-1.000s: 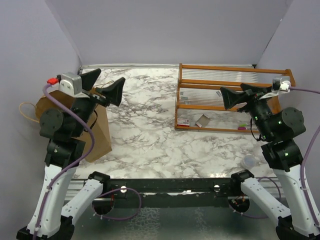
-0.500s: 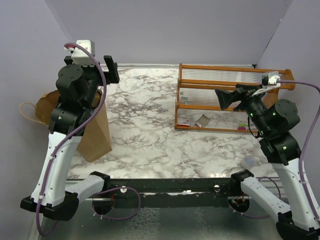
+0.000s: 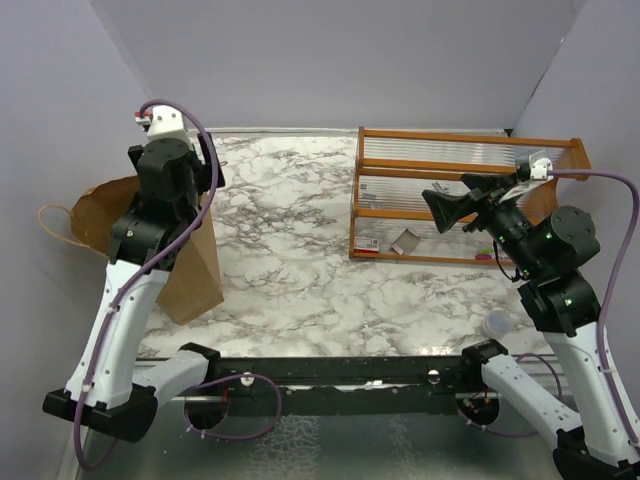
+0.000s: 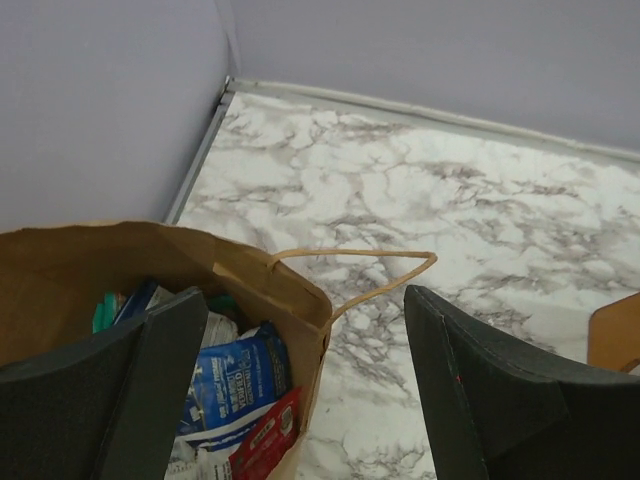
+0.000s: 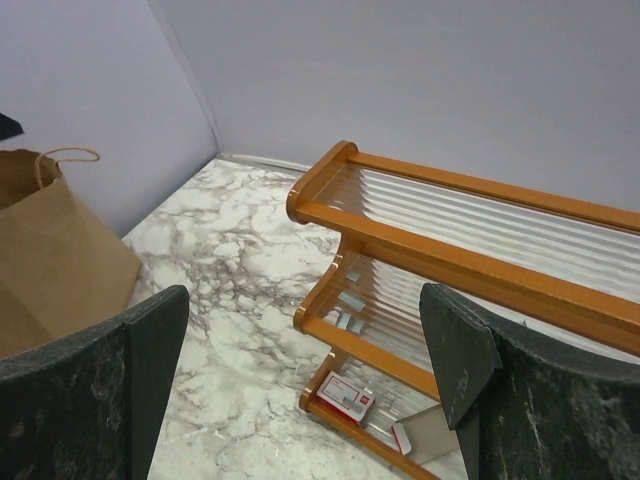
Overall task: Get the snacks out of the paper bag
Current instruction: Adjust the paper bag at the center of the board.
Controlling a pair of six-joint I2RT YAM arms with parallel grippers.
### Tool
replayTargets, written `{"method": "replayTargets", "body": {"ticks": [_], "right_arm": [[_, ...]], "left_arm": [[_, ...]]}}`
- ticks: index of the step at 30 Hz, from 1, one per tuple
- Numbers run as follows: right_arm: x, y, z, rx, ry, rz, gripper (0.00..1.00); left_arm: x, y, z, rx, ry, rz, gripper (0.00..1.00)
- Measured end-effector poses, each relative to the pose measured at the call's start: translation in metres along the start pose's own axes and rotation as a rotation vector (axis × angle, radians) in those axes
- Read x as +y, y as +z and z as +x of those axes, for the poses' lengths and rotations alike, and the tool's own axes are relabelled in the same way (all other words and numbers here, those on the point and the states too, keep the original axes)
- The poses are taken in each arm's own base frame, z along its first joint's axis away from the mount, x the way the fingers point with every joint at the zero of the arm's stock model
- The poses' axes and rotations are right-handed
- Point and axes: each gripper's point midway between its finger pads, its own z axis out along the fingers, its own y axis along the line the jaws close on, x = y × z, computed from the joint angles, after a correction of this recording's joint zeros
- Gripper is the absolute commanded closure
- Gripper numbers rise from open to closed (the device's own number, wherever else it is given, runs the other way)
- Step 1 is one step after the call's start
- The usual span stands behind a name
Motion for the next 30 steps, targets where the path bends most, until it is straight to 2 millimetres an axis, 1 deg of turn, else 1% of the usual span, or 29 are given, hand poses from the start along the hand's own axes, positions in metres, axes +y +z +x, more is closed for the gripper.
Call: {"method": "replayTargets", "body": {"ticks": [2,3,5,7,8,14,16,18,20,24,25,27,28,30], "right_arm": [[0.001,0.0,0.001,0.004,0.0,-0.007,0.01],[0.002,0.0,0.002,0.004,0.0,-0.01,0.0],[0.002,0.0,0.002,0.005,0.0,-0.015,0.01],[0.003,-0.001,0.001,0.003,0.0,-0.016,0.01],[0.003,-0.001,0.001,0.002,-0.001,-0.017,0.01],[0.004,-0.004,0.002,-0.001,-0.002,-0.019,0.01],[0.004,-0.004,0.002,0.0,-0.002,-0.019,0.01],[0.004,-0.004,0.002,0.0,-0.001,-0.019,0.01],[0.004,-0.004,0.002,0.001,-0.001,-0.019,0.01],[0.004,-0.004,0.003,0.004,-0.001,-0.023,0.01],[0.004,-0.003,0.003,0.004,-0.001,-0.024,0.01],[0.004,-0.003,0.005,0.008,0.0,-0.026,0.01],[0.005,-0.003,0.006,0.011,0.001,-0.028,0.01],[0.004,-0.002,0.007,0.015,0.002,-0.029,0.01]], "left_arm": [[0.001,0.009,0.016,0.041,0.01,-0.028,0.22],[0.001,0.015,0.025,0.066,0.019,-0.044,0.27],[0.0,0.024,0.038,0.099,0.027,-0.064,0.32],[-0.001,0.032,0.046,0.125,0.038,-0.08,0.42],[-0.002,0.035,0.049,0.134,0.041,-0.085,0.46],[-0.005,0.045,0.06,0.159,0.05,-0.092,0.49],[-0.006,0.046,0.062,0.161,0.051,-0.087,0.45],[-0.008,0.047,0.064,0.162,0.053,-0.076,0.44],[-0.01,0.048,0.065,0.162,0.057,-0.065,0.41],[-0.01,0.048,0.068,0.153,0.057,-0.055,0.4],[-0.01,0.047,0.071,0.156,0.059,-0.052,0.4],[-0.011,0.047,0.075,0.162,0.063,-0.044,0.45],[-0.012,0.048,0.075,0.161,0.062,-0.038,0.49],[-0.016,0.049,0.074,0.156,0.058,-0.022,0.6]]}}
